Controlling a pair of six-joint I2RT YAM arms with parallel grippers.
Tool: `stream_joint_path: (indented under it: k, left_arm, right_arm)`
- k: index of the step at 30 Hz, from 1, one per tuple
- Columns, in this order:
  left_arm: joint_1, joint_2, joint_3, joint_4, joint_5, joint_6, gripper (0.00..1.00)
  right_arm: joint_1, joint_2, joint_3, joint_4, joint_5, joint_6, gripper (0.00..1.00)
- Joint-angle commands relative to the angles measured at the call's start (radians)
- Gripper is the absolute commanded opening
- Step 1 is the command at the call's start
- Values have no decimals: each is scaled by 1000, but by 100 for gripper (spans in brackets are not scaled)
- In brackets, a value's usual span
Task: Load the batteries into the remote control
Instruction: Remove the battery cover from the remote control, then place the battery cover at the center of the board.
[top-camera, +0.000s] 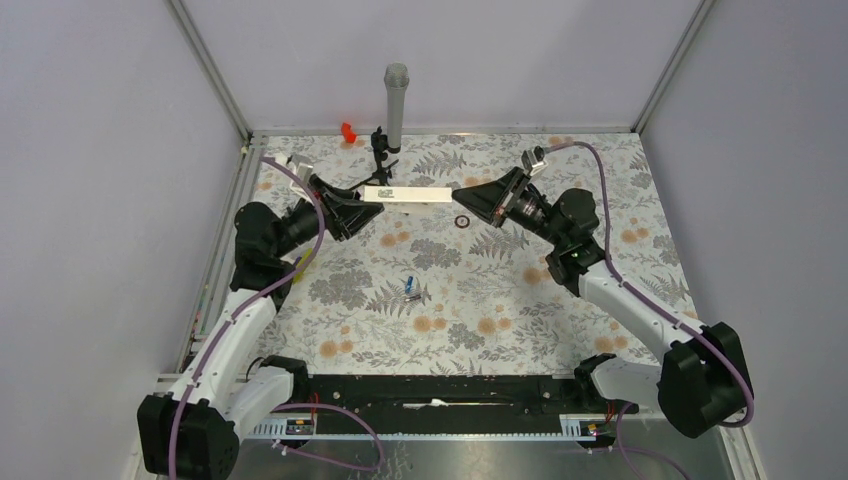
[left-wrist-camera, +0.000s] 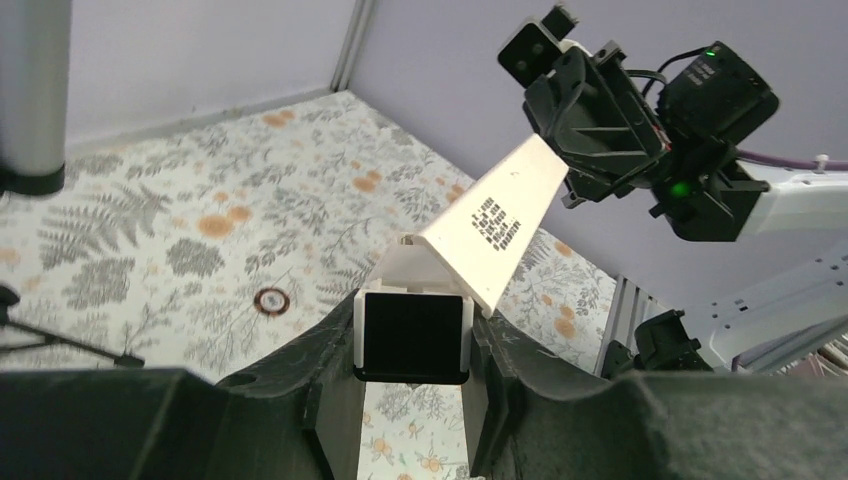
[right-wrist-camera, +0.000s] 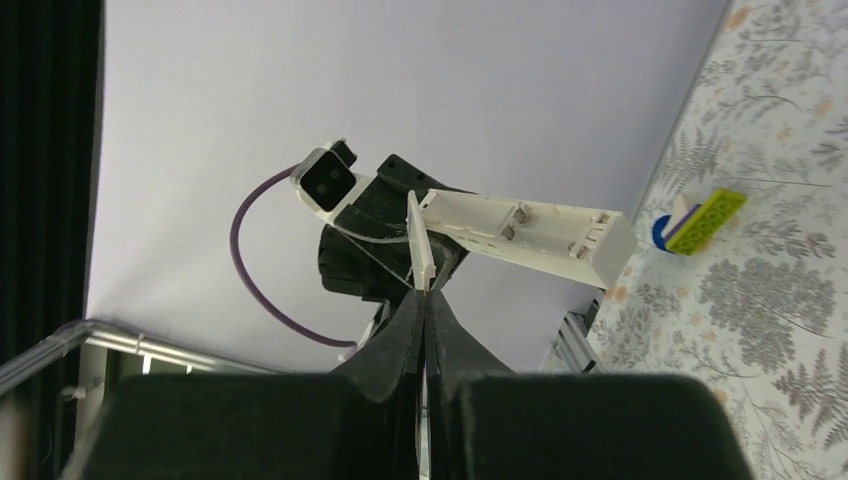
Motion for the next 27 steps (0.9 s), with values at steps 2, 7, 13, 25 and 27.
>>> stream_joint_path:
  k: [2, 7, 13, 25, 27]
  left_arm:
    - [3, -24, -53, -15, -118, -10, 0]
    - [3, -28, -123, -58, -202, -20, 0]
    - [0, -19, -189, -73, -245, -50, 0]
    - [-6, -19, -199, -170, -377, -22, 0]
    - [-6, -19, -194, -192, -404, -19, 0]
  right_arm:
    - [-23, 25, -41, 18, 49, -52, 0]
    - [-48, 53, -112, 28, 55, -96, 0]
    - [-59, 128, -244, 155, 44, -174, 0]
    - [-105, 457, -382, 588, -49, -160, 0]
    - [-116, 522, -386, 663, -61, -145, 0]
